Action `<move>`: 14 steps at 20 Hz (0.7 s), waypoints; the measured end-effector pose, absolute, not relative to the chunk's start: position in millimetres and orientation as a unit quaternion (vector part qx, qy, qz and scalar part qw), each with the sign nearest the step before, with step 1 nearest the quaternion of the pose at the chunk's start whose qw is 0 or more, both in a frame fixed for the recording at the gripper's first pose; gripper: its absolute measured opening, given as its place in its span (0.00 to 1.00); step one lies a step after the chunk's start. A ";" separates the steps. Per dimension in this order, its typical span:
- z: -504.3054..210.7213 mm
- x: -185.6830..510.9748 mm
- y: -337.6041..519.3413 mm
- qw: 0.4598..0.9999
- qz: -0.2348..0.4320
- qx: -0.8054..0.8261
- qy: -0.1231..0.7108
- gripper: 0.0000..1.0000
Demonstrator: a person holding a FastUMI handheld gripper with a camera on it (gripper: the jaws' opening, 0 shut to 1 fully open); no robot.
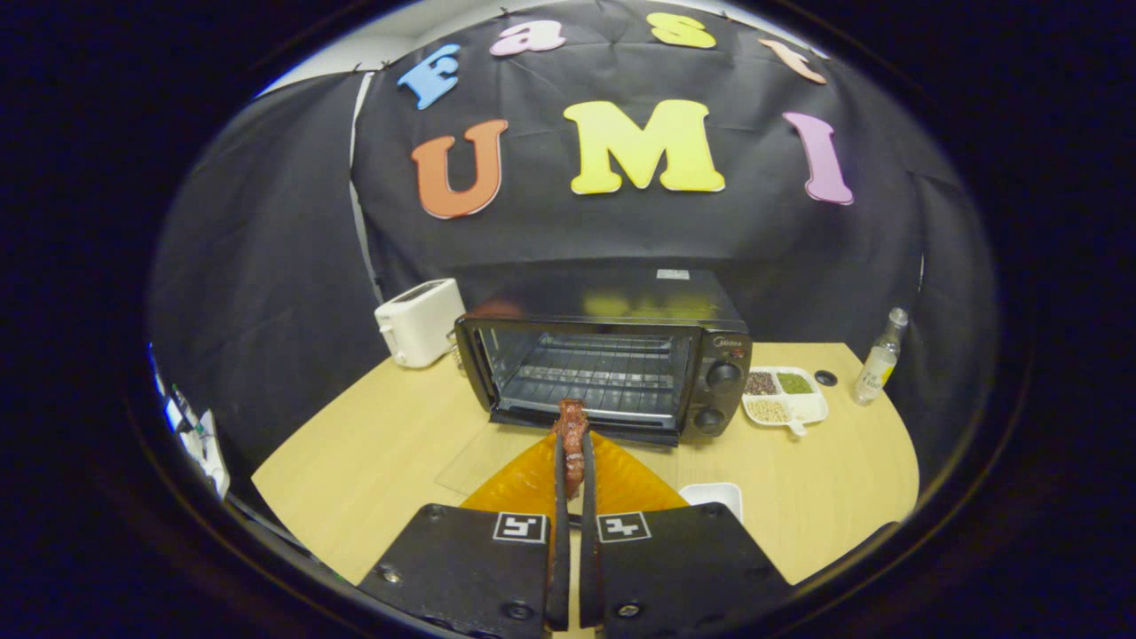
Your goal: Open the toaster oven, put the food inside, and close the toaster oven door.
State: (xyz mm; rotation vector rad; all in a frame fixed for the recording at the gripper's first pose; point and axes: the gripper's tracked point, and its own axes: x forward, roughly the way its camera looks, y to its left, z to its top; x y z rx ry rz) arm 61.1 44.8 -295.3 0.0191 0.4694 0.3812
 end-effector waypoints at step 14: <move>-350.3 204.1 110.7 0.906 0.143 0.357 0.175 0.08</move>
